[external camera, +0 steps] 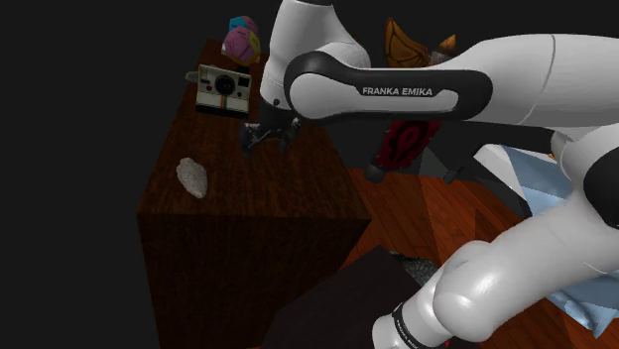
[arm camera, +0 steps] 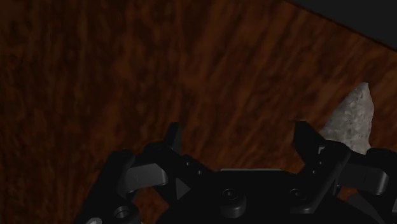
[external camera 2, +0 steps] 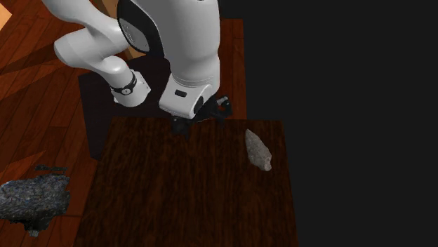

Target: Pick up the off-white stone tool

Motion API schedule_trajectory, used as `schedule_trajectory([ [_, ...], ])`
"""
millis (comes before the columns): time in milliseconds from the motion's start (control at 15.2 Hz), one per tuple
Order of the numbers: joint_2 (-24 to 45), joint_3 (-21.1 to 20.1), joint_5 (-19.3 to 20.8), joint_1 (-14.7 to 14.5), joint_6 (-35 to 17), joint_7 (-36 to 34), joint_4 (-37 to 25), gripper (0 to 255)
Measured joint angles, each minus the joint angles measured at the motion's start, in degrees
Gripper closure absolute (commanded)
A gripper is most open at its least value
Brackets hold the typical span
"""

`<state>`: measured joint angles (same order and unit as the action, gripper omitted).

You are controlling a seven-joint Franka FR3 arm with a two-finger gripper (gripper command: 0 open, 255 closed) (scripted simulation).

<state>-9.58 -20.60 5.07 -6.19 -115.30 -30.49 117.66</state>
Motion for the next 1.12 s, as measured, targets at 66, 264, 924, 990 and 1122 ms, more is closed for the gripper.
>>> schedule_trajectory([
  [66,2.0,-0.8,0.6,-0.3,-0.1,-1.1,-1.5,0],
  [264,8.1,-2.6,3.1,-1.3,-0.9,-3.9,-5.7,0],
  [924,26.2,-5.3,11.1,-7.1,-0.3,-11.3,-20.4,0],
  [990,26.8,-5.2,11.4,-7.3,-0.8,-11.7,-20.3,0],
  [1122,27.4,-5.0,11.9,-7.3,-2.0,-11.9,-19.7,0],
])
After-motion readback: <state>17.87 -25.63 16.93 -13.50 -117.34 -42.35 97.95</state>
